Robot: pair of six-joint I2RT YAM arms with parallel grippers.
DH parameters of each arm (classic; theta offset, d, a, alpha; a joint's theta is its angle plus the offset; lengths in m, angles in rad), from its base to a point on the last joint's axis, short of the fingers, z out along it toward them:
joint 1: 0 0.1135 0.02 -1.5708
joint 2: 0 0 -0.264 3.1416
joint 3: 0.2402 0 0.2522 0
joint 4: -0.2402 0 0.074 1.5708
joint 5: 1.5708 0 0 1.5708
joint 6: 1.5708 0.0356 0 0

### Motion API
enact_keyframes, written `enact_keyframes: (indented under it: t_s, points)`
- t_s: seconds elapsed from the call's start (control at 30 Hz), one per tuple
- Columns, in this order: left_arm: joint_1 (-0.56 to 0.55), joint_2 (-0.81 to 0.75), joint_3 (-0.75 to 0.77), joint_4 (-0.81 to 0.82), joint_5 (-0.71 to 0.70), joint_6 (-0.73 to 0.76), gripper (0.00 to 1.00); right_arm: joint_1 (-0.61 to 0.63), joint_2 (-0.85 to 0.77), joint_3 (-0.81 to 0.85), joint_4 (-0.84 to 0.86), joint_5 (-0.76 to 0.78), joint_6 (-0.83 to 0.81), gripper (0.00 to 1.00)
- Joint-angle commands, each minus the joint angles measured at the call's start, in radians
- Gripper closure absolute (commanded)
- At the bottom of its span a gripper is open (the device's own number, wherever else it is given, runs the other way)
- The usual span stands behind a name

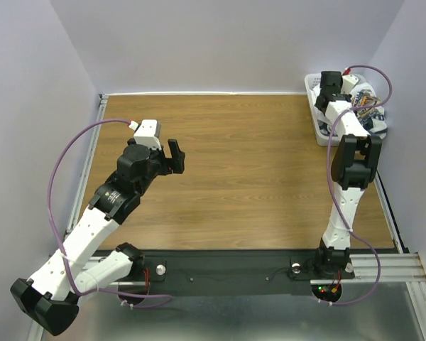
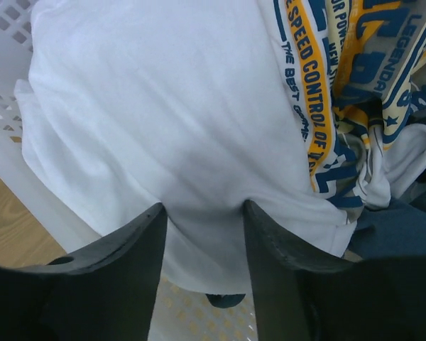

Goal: Fold and stack the tank tops
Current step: Grab the tank top from the pile, then move the tank top to the center of the board

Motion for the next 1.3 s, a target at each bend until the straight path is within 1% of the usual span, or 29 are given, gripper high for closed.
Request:
enact_keyframes:
  t_s: [0.0,0.03,0.07,0.1,0.17,0.2,0.27,0.33,0.5,0.63,0.83,0.97,1.13,1.17,1.23,1.27]
  points:
    - [0.006,-0.014,-0.006,0.037,0.005,0.004,0.01,0.001,-0.003,0.059,0.019,0.043,-0.023,0.54]
    - [0.006,-0.013,-0.006,0.037,0.005,0.004,0.01,0.001,-0.002,0.061,0.02,0.04,-0.028,0.58]
    - [0.006,-0.014,-0.008,0.037,0.005,0.004,0.01,0.001,-0.002,0.065,0.019,0.037,-0.036,0.66]
    - [0.006,-0.013,-0.008,0.037,0.005,0.004,0.01,0.001,-0.002,0.068,0.019,0.035,-0.039,0.72]
    - [0.006,-0.013,-0.008,0.037,0.005,0.002,0.01,0.001,-0.014,0.067,0.019,0.032,-0.042,0.8]
    - [0.006,-0.01,-0.008,0.037,0.005,0.002,0.01,0.001,-0.019,0.068,0.019,0.03,-0.043,0.9]
    - [0.006,-0.007,-0.008,0.037,0.006,0.002,0.01,0.001,-0.04,0.078,0.019,0.03,-0.05,1.0]
    - [0.006,-0.003,-0.009,0.037,0.009,0.002,0.01,0.001,-0.06,0.087,0.019,0.03,-0.054,1.0]
    - [0.006,-0.002,-0.008,0.038,0.011,0.002,0.01,0.001,-0.173,0.122,0.019,0.024,-0.057,1.0]
    - [0.008,0.0,-0.008,0.04,0.011,0.004,0.01,0.001,-0.256,0.185,0.019,0.018,-0.063,1.0]
    - [0.008,0.004,-0.008,0.04,0.012,0.004,0.01,0.001,-0.352,0.277,0.025,-0.048,-0.076,0.99]
    - [0.009,0.004,-0.008,0.04,0.012,0.002,0.01,0.001,-0.401,0.37,0.04,-0.167,-0.085,1.0]
    - [0.009,0.003,-0.009,0.038,0.008,0.002,0.01,0.002,-0.451,0.427,0.06,-0.333,-0.06,1.0]
    - [0.011,0.001,-0.009,0.04,0.006,0.002,0.01,0.011,-0.46,0.43,0.066,-0.389,-0.059,1.0]
    - [0.011,0.001,-0.009,0.04,0.006,0.002,0.01,0.036,-0.499,0.42,0.101,-0.417,-0.071,1.0]
    - [0.012,0.001,-0.009,0.038,0.006,0.002,0.01,0.069,-0.51,0.415,0.115,-0.44,-0.082,1.0]
